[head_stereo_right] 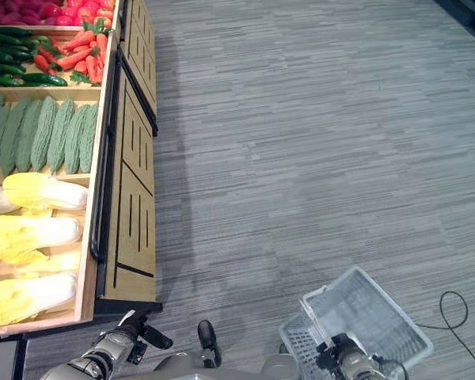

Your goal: Get the vegetables into the basket

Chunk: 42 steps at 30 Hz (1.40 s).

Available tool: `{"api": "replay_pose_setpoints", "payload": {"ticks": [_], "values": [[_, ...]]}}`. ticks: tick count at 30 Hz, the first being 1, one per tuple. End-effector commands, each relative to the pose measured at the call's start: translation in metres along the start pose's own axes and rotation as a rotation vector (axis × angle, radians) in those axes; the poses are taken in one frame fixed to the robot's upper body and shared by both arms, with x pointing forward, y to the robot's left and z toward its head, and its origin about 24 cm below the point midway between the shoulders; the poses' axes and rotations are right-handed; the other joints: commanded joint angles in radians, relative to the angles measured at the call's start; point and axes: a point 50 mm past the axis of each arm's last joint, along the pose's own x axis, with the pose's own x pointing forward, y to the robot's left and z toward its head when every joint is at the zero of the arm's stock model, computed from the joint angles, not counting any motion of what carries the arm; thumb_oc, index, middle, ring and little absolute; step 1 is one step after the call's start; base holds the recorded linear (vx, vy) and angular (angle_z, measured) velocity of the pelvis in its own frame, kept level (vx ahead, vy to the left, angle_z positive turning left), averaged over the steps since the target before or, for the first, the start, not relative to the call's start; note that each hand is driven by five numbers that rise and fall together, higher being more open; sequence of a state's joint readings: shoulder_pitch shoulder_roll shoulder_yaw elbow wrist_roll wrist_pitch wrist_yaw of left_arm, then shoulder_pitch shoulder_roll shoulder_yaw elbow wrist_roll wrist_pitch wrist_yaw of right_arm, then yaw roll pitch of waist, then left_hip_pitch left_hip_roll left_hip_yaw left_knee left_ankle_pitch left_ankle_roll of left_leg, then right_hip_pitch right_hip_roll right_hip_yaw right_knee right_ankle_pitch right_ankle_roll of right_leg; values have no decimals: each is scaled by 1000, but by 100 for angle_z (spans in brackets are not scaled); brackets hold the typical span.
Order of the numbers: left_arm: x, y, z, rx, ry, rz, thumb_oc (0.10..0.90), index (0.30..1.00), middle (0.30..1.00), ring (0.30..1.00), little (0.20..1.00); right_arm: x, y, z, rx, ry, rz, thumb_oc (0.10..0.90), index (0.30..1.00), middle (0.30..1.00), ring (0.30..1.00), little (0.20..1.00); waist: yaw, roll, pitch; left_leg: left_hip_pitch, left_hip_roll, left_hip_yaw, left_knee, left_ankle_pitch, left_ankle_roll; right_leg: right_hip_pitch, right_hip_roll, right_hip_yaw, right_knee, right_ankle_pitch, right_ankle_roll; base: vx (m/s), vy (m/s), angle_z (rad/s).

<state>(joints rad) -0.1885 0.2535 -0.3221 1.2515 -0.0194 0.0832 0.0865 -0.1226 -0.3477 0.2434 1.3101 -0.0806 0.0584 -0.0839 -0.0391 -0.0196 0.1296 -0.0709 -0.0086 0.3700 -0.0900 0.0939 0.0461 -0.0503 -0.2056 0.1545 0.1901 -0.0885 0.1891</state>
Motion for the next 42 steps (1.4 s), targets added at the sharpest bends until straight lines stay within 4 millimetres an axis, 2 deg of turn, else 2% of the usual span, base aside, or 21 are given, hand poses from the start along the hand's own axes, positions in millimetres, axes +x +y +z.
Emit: {"api": "replay_pose_setpoints", "payload": {"ticks": [1, 5, 6, 7, 12, 15, 18, 20, 21, 23, 24, 25, 26, 32, 34, 36, 37, 38, 39, 40, 42], "values": [[0, -4, 0, -32, 15, 1, 900, 1000, 1000, 1000, 1000, 0, -23, -4, -13, 18, -60, 400, 300, 300, 300, 300, 4, 9, 6, -15, 34, -32, 3, -12, -74, -5, -5, -23, 166, 332, 26, 66, 82, -13], [0, 1, -2, -40, 29, 10, 900, 1000, 1000, 1000, 1000, 1, -22, -2, -10, 11, -57, 400, 300, 300, 300, 300, -9, 17, 27, 29, 29, -42, 3, -58, -70, -102, -25, -93, 192, 311, 2, 228, 66, -10], [0, 1, -5, -37, 45, 13, 900, 1000, 1000, 1000, 1000, 1, -19, -2, -15, 14, -50, 400, 300, 300, 300, 300, -22, 24, 40, 70, 41, -53, 3, -80, -87, -171, 0, -128, 92, 223, -7, 368, -65, -11], [0, 1, -7, -34, 52, 13, 900, 1000, 1000, 1000, 1000, 1, -18, -2, -17, 15, -48, 400, 300, 300, 300, 300, -31, 19, 45, 95, 39, -61, 3, -91, -95, -210, 11, -140, 11, 211, -8, 504, -79, -7], [0, 0, -6, -24, 41, 13, 900, 1000, 1000, 1000, 1000, 0, -14, -2, -6, 8, -37, 400, 300, 300, 300, 300, -109, 24, 66, 200, 38, -129, 3, -143, -127, -334, 57, -113, -198, 304, 12, 328, -51, 14], [0, -6, 0, -5, 20, -8, 900, 1000, 1000, 1000, 1000, -1, -11, -12, -7, 31, -21, 400, 300, 300, 300, 300, -155, 35, 71, 260, 15, -208, 3, -190, -127, -384, 77, -113, -201, 344, 14, 398, -162, 77], [0, -15, -1, -1, 30, -30, 900, 1000, 1000, 1000, 1000, -1, -15, -19, -5, 49, -30, 400, 300, 300, 300, 300, -165, 52, 59, 295, 6, -254, 3, -217, -119, -366, 90, -113, -156, 342, -10, 283, -219, 82], [-1, -17, -2, -10, 33, -37, 900, 1000, 1000, 1000, 1000, -1, -17, -19, -7, 49, -32, 400, 300, 300, 300, 300, -163, 68, 54, 305, 16, -266, 3, -202, -123, -363, 103, -129, -140, 328, -22, 224, -199, 21], [-1, -23, -2, -34, 41, -49, 900, 1000, 1000, 1000, 1000, -1, -22, -19, -1, 45, -45, 400, 300, 300, 300, 300, -163, 95, 48, 312, 32, -282, 30, -132, -139, -347, 131, -135, -115, 299, -49, 160, -169, 10], [-1, -25, -2, -41, 40, -55, 900, 1000, 1000, 1000, 1000, -1, -24, -20, 1, 48, -50, 400, 300, 300, 300, 300, -160, 104, 46, 299, 41, -289, 70, -98, -155, -328, 137, -155, -110, 278, -62, 223, -276, 17], [-2, -29, 1, -41, 35, -63, 900, 1000, 1000, 1000, 1000, -1, -28, -21, 16, 45, -63, 400, 300, 300, 300, 300, -155, 108, 41, 264, 44, -295, 163, -24, -187, -274, 143, -174, -123, 258, -87, 216, -295, 35], [-2, -29, 1, -41, 35, -63, 900, 1000, 1000, 1000, 1000, -1, -28, -22, 16, 46, -63, 400, 300, 300, 300, 300, -157, 108, 42, 264, 45, -297, 165, -24, -187, -271, 143, -176, -124, 258, -87, 302, -425, 50], [-2, -29, 1, -42, 32, -63, 900, 1000, 1000, 1000, 1000, -2, -28, -23, 6, 45, -59, 400, 300, 300, 300, 300, -150, 100, 40, 237, 47, -287, 244, 46, -219, -216, 155, -189, -142, 231, -109, 158, -222, 49], [-2, -27, 0, -101, 39, -49, 900, 1000, 1000, 1000, 1000, -3, -30, -31, -6, 68, -63, 400, 300, 300, 300, 300, -118, 49, 63, 129, 84, -216, 477, 152, -260, -86, 155, -195, -179, 175, -150, 217, -303, 8], [-2, -31, -1, -119, 37, -59, 900, 1000, 1000, 1000, 1000, -3, -28, -38, 5, 91, -62, 400, 300, 300, 300, 300, -91, 30, 67, 11, 97, -167, 446, 134, -231, -30, 145, -180, -200, 159, -147, 245, -172, 14], [-3, -32, -3, -115, 42, -64, 900, 1000, 1000, 1000, 1000, -4, -27, -40, -1, 98, -62, 400, 300, 300, 300, 300, -77, 28, 69, -20, 115, -151, 432, 112, -221, -6, 141, -172, -207, 152, -140, 181, -17, -9], [-3, -34, -4, -110, 44, -65, 900, 1000, 1000, 1000, 1000, -4, -26, -43, -9, 109, -58, 400, 300, 300, 300, 300, -65, 28, 70, -49, 129, -140, 373, 105, -213, 15, 138, -165, -215, 142, -131, 382, 68, -23], [-4, -38, -9, -103, 56, -73, 900, 1000, 1000, 1000, 1000, -5, -27, -46, -27, 115, -59, 400, 300, 300, 300, 300, -41, 39, 70, -82, 146, -132, 207, 109, -208, 44, 136, -158, -226, 130, -116, 312, 76, -16], [-4, -38, -9, -103, 56, -74, 900, 1000, 1000, 1000, 1000, -5, -27, -46, -27, 115, -59, 400, 300, 300, 300, 300, -41, 37, 72, -73, 142, -130, 199, 110, -207, 50, 132, -158, -226, 127, -115, 374, 97, -46], [-5, -40, -11, -80, 62, -72, 900, 1000, 1000, 1000, 1000, -5, -26, -46, -63, 112, -53, 400, 300, 300, 300, 300, -25, 40, 79, -68, 144, -189, 122, 138, -214, 73, 133, -146, -227, 111, -111, 201, 16, -55], [-5, -39, -16, -105, 75, -72, 900, 1000, 1000, 1000, 1000, -4, -22, -43, -62, 99, -47, 400, 300, 300, 300, 300, -28, 46, 70, -26, 143, -175, 90, 128, -214, 80, 150, -140, -232, 101, -114, 193, -28, -80]]}}
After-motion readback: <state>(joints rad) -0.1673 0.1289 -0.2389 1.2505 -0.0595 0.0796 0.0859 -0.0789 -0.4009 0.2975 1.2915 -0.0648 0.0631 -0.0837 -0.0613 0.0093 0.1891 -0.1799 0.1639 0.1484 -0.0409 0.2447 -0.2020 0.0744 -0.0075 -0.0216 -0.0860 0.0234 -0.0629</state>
